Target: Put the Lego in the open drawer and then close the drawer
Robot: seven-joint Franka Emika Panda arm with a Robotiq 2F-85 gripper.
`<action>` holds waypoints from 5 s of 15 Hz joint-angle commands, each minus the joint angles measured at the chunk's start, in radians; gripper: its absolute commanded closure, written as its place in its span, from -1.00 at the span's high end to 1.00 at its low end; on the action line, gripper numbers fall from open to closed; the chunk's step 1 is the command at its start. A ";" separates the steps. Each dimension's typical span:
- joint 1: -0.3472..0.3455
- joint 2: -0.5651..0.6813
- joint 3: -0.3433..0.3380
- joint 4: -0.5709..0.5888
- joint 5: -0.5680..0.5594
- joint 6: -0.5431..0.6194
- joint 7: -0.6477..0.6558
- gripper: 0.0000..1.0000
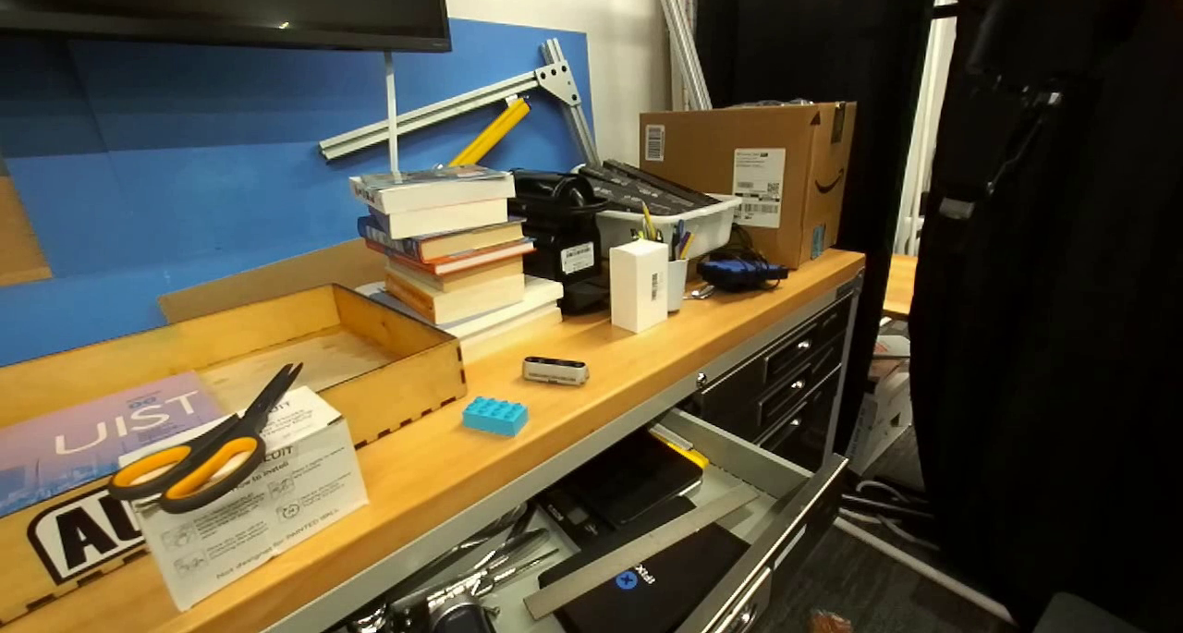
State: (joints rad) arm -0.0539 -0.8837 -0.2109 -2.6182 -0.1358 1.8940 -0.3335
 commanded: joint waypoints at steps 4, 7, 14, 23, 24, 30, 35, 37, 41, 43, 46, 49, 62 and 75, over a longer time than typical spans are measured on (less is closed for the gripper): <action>0.001 0.001 0.000 0.003 0.000 -0.003 0.000 1.00; 0.001 0.001 0.000 0.003 0.000 -0.003 0.000 1.00; 0.001 0.001 0.000 0.003 0.000 -0.003 0.000 1.00; 0.016 0.225 0.003 0.205 -0.063 0.244 -0.009 1.00; 0.023 0.264 0.009 0.245 -0.055 0.275 -0.008 1.00; 0.120 0.364 0.066 0.450 0.009 0.323 -0.069 1.00; 0.127 0.353 0.105 0.436 0.001 0.317 -0.056 1.00; 0.120 0.355 0.101 0.426 0.001 0.317 -0.056 1.00; 0.126 0.356 0.104 0.418 -0.008 0.318 -0.076 1.00; 0.045 0.305 0.142 0.195 -0.198 0.462 -0.039 1.00; 0.042 0.348 0.140 0.193 -0.244 0.449 -0.028 1.00; 0.003 0.346 0.162 0.083 -0.320 0.507 0.005 1.00; 0.249 0.719 0.173 0.480 0.051 0.249 -0.324 1.00; 0.209 1.236 0.331 0.865 0.044 0.193 -0.258 1.00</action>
State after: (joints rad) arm 0.1750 0.2737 0.0888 -1.8420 -0.0896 2.1243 -0.6237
